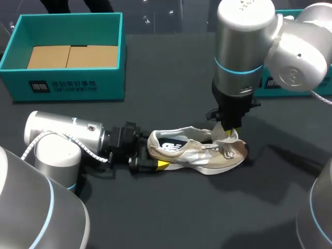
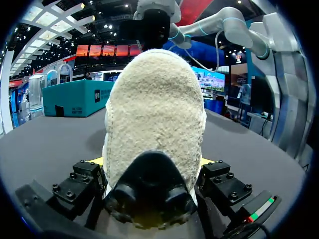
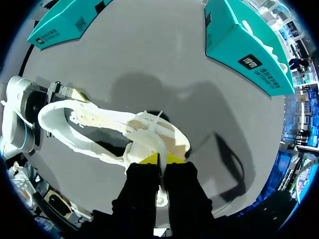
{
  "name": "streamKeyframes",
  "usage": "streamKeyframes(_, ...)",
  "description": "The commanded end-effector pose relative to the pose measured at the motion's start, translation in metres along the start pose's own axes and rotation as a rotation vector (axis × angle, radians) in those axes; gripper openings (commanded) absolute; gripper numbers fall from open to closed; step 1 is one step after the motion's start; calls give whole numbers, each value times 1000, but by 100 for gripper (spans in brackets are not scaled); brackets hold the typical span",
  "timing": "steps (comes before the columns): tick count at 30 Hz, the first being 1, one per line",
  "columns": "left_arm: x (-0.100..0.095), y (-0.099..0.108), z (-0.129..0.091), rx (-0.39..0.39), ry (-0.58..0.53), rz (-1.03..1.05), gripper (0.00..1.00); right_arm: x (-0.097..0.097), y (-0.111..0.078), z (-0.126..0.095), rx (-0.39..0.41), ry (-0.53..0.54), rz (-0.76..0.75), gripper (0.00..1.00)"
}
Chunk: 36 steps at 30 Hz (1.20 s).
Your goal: Take the shoe out of the shoebox, open the shoe tongue, remove and reinsert the insole, then place the shoe into the shoebox
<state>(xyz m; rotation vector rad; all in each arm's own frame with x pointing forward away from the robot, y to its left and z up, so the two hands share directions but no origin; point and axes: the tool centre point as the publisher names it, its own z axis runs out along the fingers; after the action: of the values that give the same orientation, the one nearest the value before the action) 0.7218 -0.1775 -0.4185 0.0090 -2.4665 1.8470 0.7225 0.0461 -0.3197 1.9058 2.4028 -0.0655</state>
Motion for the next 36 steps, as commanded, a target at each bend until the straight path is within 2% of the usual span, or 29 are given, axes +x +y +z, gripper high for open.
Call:
streamKeyframes(1, 1, 4, 2, 0, -3, 0, 0, -10, 0, 17, 26, 55, 17, 0)
streamKeyframes(5, 1, 4, 2, 0, -3, 0, 0, -13, -3, 24, 39, 54, 29, 0)
streamKeyframes(6, 1, 4, 2, 0, -3, 0, 0, -13, -3, 25, 41, 54, 32, 4)
streamKeyframes(7, 1, 4, 2, 0, -3, 0, 0, -13, -4, 27, 42, 47, 40, 15)
streamKeyframes(10, 1, 4, 2, 0, -3, 0, 0, -15, -5, 30, 52, 27, 58, 36)
streamKeyframes(15, 1, 4, 2, 0, -3, 0, 0, -18, -9, 33, 59, -23, 102, 46)
streamKeyframes(23, 1, 4, 2, 0, -3, 0, 0, -29, -12, 41, 56, -50, 173, 46)
streamKeyframes(27, 1, 4, 2, 0, -3, 0, 0, -37, -11, 21, 15, -60, 178, 44)
streamKeyframes(31, 1, 4, 2, 0, -3, 0, 0, -39, -7, -14, -40, -78, 141, 45)
streamKeyframes(36, 1, 4, 2, 0, -3, 0, 0, -23, 2, -57, -80, -72, -5, 45)
